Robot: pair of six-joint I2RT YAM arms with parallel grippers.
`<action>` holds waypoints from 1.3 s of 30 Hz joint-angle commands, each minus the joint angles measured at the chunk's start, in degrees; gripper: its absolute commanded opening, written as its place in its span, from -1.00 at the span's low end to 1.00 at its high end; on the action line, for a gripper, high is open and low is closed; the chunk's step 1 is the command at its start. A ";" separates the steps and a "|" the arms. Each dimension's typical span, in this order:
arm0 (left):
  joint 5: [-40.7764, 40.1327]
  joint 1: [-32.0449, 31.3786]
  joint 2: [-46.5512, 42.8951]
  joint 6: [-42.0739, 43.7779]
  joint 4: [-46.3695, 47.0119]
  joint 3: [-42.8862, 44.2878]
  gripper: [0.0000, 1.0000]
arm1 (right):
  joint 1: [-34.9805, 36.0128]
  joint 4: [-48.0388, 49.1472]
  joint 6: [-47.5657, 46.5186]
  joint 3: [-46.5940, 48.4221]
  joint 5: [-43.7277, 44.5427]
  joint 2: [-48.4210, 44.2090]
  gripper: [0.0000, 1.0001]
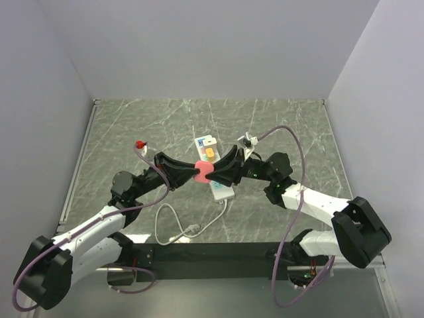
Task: Insert the plug
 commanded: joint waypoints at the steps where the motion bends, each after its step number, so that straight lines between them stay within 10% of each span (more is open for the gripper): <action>1: 1.07 -1.24 1.02 -0.78 5.22 1.56 -0.60 | 1.10 8.21 2.67 1.54 -3.30 1.79 -0.16; 10: 2.65 -3.70 1.20 1.06 5.49 1.21 -0.49 | 1.45 12.62 4.79 1.19 -4.18 3.21 -0.73; 20: 2.83 -3.53 -12.15 8.80 -8.82 0.94 0.53 | 1.01 -3.28 -0.22 1.98 -1.37 -4.96 -1.00; 39: 5.37 -3.44 -10.41 10.39 -10.16 2.97 0.24 | 1.01 -2.15 2.24 3.47 -9.01 -3.22 -1.00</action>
